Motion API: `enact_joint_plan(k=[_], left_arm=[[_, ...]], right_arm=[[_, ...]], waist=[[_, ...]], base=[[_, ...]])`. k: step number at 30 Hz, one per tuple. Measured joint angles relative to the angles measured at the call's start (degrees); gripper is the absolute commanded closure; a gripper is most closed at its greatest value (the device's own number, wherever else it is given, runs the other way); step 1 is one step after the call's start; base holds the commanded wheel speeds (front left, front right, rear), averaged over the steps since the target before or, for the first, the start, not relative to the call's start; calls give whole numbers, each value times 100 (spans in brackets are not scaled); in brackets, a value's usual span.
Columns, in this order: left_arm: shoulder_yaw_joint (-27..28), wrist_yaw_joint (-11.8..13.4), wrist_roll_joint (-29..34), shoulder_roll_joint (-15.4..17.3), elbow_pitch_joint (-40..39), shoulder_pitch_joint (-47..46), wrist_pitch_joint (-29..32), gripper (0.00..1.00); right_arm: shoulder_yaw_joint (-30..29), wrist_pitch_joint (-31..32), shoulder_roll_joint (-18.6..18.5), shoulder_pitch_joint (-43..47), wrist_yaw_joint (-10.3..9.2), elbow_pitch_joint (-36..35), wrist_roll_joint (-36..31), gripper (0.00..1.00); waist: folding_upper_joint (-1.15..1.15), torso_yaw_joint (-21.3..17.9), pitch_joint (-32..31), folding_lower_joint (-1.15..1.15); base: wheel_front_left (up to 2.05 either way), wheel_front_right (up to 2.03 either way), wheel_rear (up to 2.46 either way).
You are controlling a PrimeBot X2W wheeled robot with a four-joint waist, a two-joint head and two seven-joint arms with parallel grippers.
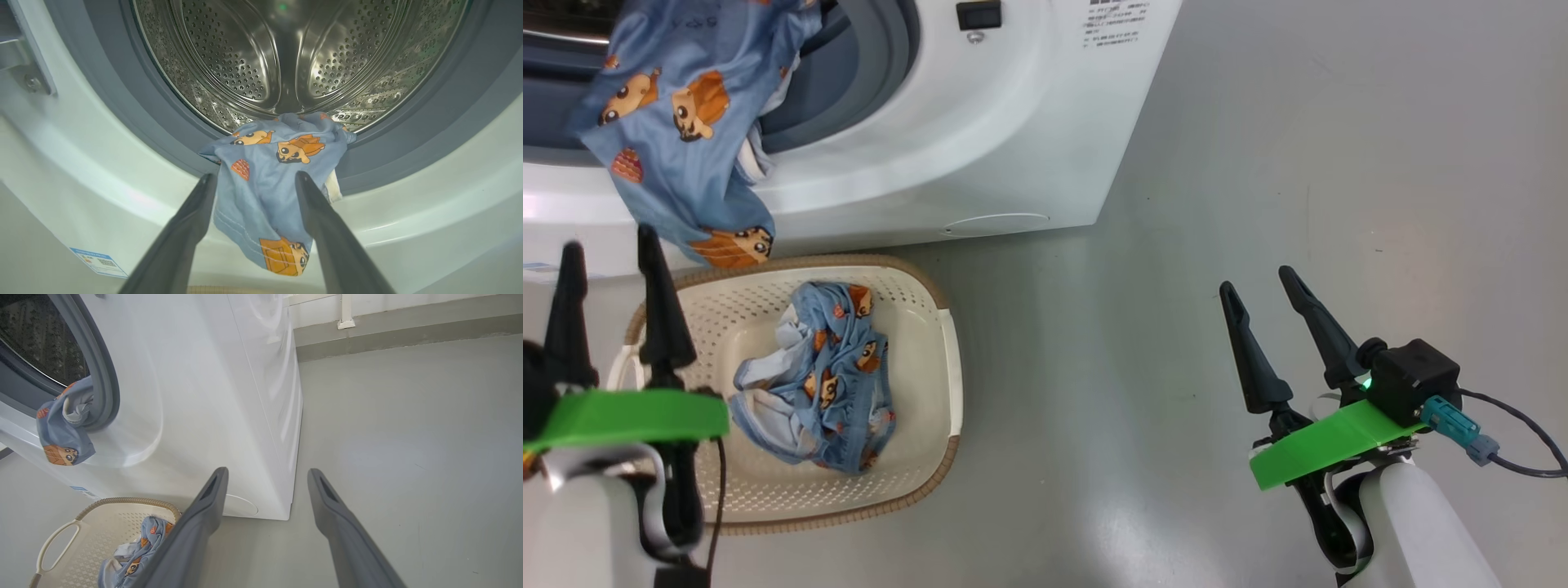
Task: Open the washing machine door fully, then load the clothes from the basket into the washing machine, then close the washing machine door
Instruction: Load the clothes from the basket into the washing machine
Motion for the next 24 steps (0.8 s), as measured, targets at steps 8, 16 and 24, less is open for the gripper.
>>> enact_joint_plan(k=[8,16,24], left_arm=[[76,0,96,-123,-92,632,0,0],[89,0,175,-147,-127,1030,0,0],[79,5,74,-153,-132,1227,0,0]], right_arm=[[-5,0,0,0,0,5,0,0],[-3,-1,0,-1,0,8,0,0],[-14,0,0,-1,0,8,0,0]], waist=[[0,4,6,0],[0,-3,-5,0],[0,-17,-21,0]], base=[[0,0,0],[0,0,0],[0,0,0]])
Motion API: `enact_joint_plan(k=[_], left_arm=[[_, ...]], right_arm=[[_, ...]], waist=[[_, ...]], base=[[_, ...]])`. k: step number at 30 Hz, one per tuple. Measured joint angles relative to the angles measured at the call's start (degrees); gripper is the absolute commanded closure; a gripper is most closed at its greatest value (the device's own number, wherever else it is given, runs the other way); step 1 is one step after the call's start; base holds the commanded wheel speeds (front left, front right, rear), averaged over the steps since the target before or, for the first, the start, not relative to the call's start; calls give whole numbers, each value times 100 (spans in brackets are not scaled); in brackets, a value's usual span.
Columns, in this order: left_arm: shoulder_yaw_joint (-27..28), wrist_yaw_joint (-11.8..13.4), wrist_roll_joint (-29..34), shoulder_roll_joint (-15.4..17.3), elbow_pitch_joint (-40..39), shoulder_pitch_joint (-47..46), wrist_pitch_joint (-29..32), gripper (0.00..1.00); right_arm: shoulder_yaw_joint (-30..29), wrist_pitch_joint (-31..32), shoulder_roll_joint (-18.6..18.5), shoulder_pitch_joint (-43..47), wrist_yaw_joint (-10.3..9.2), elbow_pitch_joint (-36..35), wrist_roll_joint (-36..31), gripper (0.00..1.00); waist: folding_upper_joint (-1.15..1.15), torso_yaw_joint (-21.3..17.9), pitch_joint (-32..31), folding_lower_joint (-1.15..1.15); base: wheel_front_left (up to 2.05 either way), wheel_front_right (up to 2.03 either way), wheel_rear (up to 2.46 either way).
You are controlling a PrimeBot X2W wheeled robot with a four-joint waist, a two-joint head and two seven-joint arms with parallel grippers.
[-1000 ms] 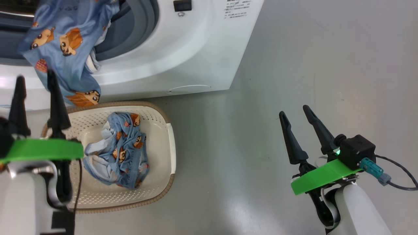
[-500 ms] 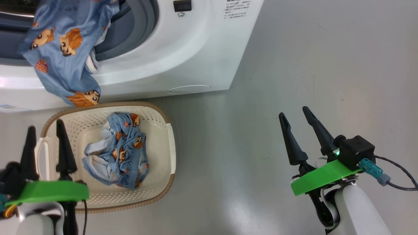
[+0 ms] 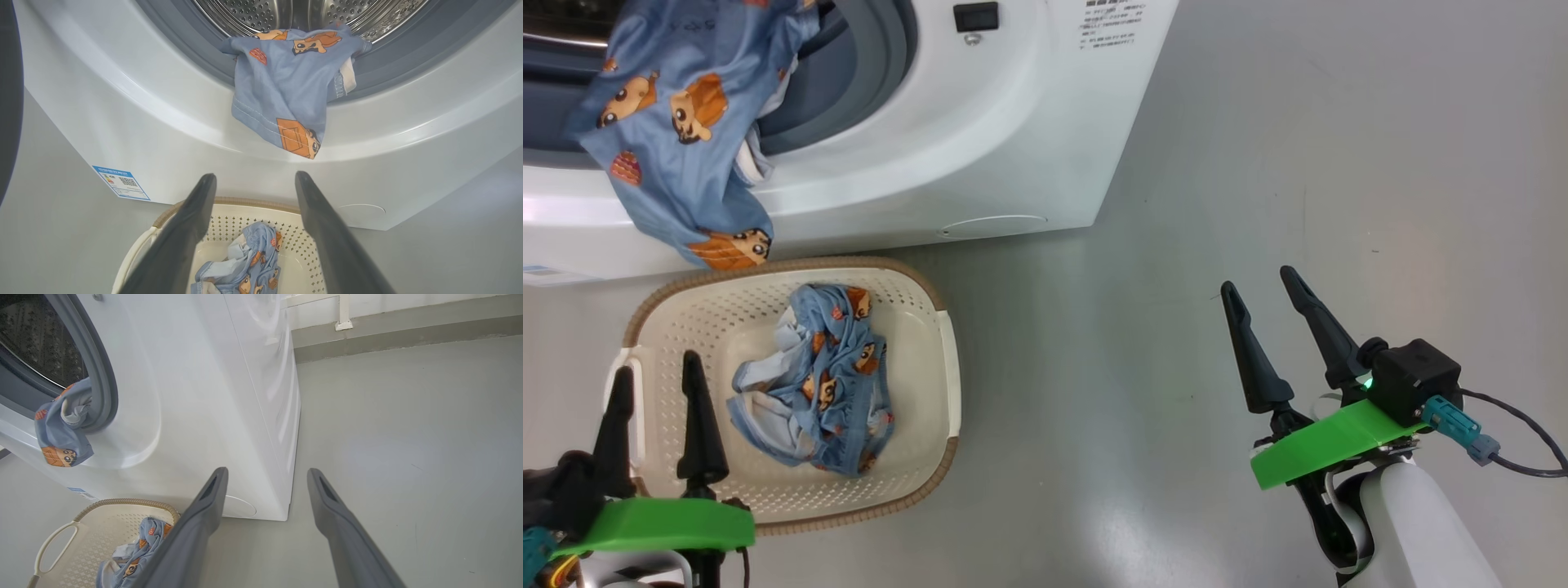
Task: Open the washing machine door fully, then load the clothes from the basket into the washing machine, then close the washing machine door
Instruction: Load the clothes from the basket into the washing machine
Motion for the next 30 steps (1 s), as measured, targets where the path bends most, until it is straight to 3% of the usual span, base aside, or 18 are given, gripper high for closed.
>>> enact_joint_plan(k=[16,30], left_arm=[[-132,146,-53,-1,-109,30,0,0],[-164,45,0,194,521,-1160,68,0]], right_arm=[[4,0,0,-1,0,1,9,0],[12,-1,1,-4,0,3,63,0]], waist=[[0,-79,9,0],[0,-169,-11,0]], base=[[0,0,0],[0,0,0]])
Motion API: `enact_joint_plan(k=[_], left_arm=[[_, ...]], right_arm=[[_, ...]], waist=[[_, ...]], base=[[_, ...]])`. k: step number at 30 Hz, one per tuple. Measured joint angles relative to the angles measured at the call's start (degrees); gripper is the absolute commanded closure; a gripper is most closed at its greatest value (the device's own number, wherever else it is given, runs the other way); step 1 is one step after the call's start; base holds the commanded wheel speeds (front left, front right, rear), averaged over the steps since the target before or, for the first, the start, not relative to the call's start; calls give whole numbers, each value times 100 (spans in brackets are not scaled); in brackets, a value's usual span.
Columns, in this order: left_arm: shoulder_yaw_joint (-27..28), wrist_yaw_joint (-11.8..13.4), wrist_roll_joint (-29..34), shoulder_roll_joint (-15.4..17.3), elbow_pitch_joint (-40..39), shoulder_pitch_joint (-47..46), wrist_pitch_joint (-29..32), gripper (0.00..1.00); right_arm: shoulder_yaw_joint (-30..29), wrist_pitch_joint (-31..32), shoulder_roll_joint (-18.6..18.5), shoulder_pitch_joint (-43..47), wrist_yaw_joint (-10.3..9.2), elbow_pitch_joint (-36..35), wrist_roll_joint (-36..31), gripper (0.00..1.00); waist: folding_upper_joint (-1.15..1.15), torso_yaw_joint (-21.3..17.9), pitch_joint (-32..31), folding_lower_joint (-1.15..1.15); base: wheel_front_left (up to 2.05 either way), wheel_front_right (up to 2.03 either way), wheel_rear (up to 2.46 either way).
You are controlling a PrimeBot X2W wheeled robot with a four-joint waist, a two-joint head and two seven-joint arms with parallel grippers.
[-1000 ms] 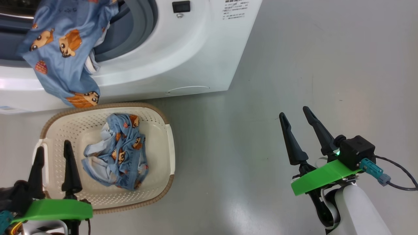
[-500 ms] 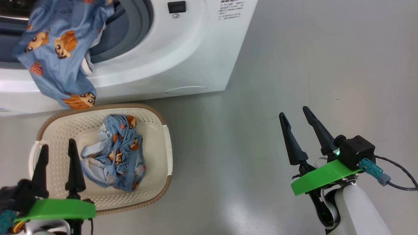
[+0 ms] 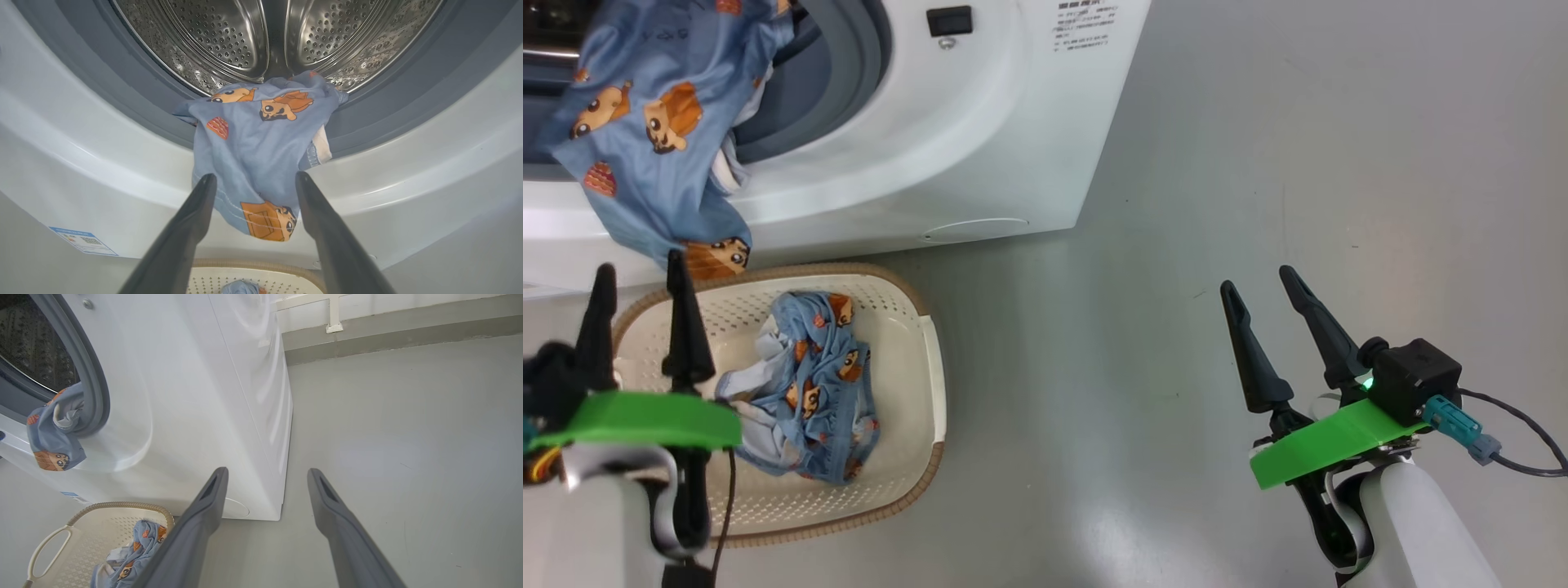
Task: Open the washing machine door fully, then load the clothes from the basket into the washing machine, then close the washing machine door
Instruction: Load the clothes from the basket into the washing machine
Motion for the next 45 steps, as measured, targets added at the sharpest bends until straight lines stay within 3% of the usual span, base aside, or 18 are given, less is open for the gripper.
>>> enact_joint_plan(k=[16,25,26,28,29,36,45], left_arm=[[-332,-30,-391,463,1305,-1423,1256,0],[-215,-49,-896,521,1986,-2126,1445,0],[-226,-49,-928,553,2061,-2192,1447,22],[-257,-51,-1020,592,2179,-2265,1449,87],[-296,-51,-1026,619,2225,-2279,1445,100],[-843,-47,-1361,760,2356,-2305,1206,100],[-1394,-51,-1337,905,2116,-2776,506,100]], right_arm=[[22,0,1,-3,0,-9,144,0],[69,1,1,-14,0,-7,153,0],[87,1,1,-23,0,-3,154,0],[116,1,1,-31,0,-1,193,0],[126,1,1,-32,0,4,207,0],[111,1,1,-87,0,47,269,0],[130,0,1,-83,0,53,301,0]], waist=[[0,-159,176,0],[0,-241,329,0],[0,-249,340,0],[0,-260,350,0],[0,-263,351,0],[0,-245,282,0],[0,-170,134,0]], base=[[0,0,0],[0,0,0],[0,0,0],[0,0,0],[0,0,0],[0,0,0],[0,0,0]])
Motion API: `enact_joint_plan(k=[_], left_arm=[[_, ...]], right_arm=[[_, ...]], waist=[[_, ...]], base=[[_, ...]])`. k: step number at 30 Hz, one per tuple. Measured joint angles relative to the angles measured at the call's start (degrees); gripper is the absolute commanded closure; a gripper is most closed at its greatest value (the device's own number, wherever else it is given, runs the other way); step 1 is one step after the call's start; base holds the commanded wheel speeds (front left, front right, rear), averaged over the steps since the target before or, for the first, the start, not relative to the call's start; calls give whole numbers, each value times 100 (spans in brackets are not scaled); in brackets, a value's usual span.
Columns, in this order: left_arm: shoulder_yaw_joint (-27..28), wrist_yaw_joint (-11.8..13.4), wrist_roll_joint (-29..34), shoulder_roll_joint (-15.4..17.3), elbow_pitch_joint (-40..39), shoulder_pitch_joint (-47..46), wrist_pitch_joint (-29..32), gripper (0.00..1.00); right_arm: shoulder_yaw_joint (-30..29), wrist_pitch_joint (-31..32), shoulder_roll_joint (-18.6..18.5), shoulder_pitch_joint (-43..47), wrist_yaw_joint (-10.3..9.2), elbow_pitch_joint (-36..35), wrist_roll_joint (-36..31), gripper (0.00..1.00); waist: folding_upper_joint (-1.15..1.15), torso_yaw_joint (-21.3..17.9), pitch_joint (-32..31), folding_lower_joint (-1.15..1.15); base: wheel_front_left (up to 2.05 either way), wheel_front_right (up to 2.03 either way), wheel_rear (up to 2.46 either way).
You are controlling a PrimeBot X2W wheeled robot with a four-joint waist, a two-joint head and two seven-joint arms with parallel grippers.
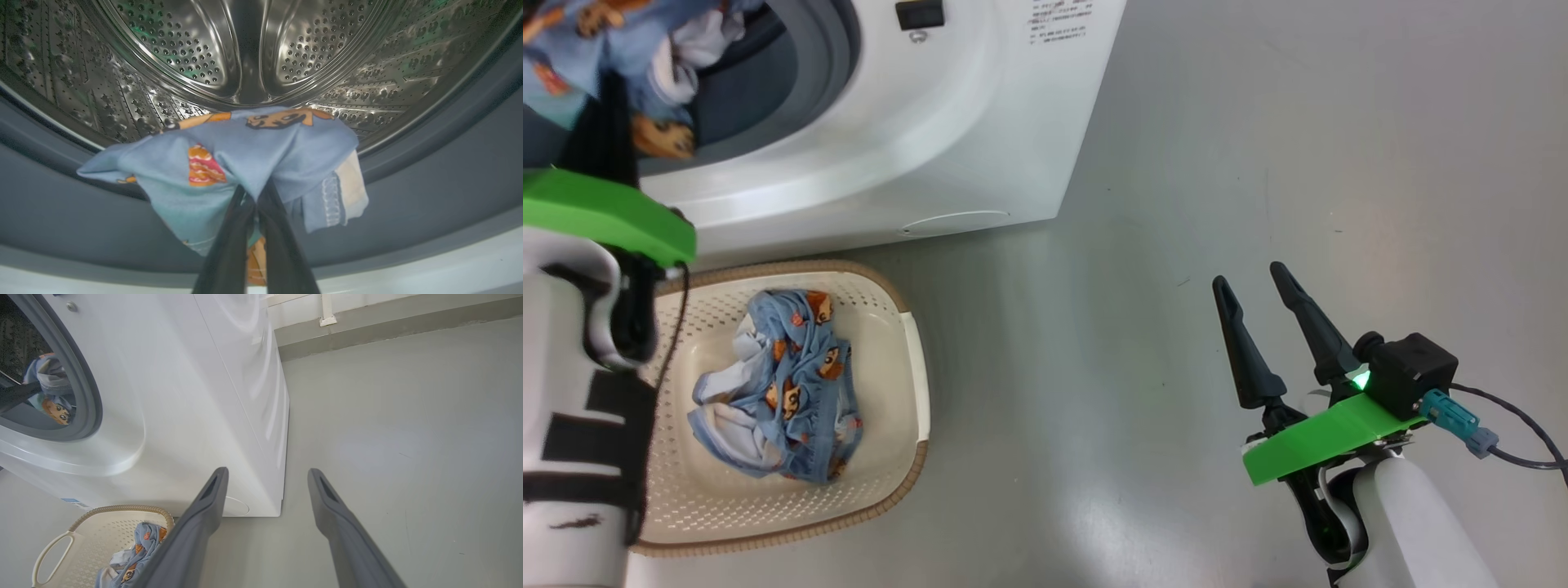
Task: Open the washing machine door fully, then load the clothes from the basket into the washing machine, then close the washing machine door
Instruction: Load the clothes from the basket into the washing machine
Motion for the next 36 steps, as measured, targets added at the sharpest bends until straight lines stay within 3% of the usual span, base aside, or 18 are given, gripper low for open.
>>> enact_joint_plan(k=[15,29,36], left_arm=[[-502,0,93,463,226,-1389,-312,100],[-907,0,-120,999,544,-2675,-470,100],[-1053,0,-102,1416,393,-3254,-575,100]], right_arm=[[91,1,1,-20,0,-63,102,0],[304,0,1,-276,0,-226,315,0],[424,0,5,-354,0,-280,400,0]], waist=[[0,-211,411,0],[0,-529,1270,0],[0,-719,1683,0]], base=[[0,0,0],[0,0,0],[0,0,0]])
